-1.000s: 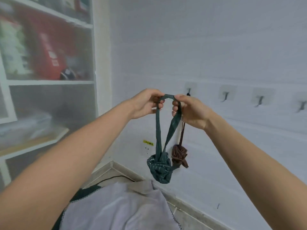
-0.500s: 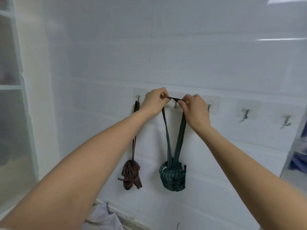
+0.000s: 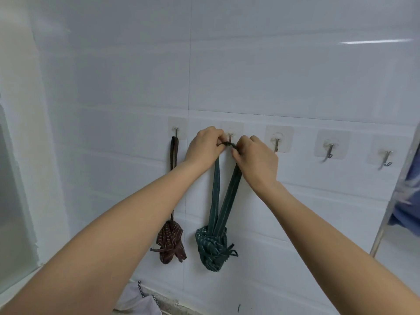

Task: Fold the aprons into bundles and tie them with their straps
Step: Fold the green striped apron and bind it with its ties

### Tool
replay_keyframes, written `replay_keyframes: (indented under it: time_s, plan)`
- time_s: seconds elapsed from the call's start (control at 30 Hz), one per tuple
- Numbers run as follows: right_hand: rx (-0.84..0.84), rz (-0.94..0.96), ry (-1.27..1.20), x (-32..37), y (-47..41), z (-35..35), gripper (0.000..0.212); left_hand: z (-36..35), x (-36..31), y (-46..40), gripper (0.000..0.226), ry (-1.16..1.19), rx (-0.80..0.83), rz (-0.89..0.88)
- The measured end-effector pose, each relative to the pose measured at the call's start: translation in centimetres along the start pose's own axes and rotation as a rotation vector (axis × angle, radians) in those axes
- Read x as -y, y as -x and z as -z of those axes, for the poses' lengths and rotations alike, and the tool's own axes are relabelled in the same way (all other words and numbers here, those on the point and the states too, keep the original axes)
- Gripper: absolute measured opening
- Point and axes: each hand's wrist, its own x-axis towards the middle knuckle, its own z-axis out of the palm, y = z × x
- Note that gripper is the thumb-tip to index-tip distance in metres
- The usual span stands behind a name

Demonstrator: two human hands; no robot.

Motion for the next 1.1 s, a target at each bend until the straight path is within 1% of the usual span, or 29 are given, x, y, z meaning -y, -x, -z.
replay_keyframes:
  time_s: [0.07,0.17,0.27,0.43,0.6,0.67,0.77,0.9,1.0,1.1]
  plan:
    - [-0.028,-0.015,-0.004,0.1,0.2,-0.2,0.022,0.1,-0.1,0.1,0.012,-0.017,0.002,0.006]
    - [-0.103,-0.033,-0.087,0.3,0.2,-0.5,0.014,0.3,-0.4,0.1,0.012,0.019,0.004,-0.006]
    - [-0.07,-0.046,-0.078,0.6,-0.3,-0.4,0.012,0.5,-0.6,0.4,0.015,0.052,0.013,-0.051]
    - [-0.015,-0.097,-0.035,0.8,-0.3,-0.5,0.017,0.2,-0.1,0.9,0.02,0.005,0.005,-0.074]
    - [0.011,-0.107,-0.081,0.8,-0.2,-0.3,0.019,0.2,0.2,0.9,0.017,-0.102,-0.026,0.019]
    - [0.004,-0.139,-0.153,0.8,-0.4,-0.3,0.015,0.1,-0.1,0.9,0.015,-0.077,-0.035,0.054]
    - [-0.04,-0.221,-0.264,1.2,-0.6,-0.2,0.008,-0.2,-0.9,0.7,0.011,0.022,-0.052,0.123]
    - [-0.033,-0.202,-0.194,1.5,-0.8,0.2,0.011,-0.5,-0.6,0.6,0.008,0.136,-0.062,0.17]
    - [0.016,-0.156,-0.129,1.5,-1.0,0.0,0.01,-0.9,-0.3,0.7,0.005,0.186,-0.061,0.231]
    - [0.033,-0.131,-0.073,1.4,-0.5,-0.3,0.009,-1.3,-0.6,1.1,0.006,0.193,-0.042,0.234]
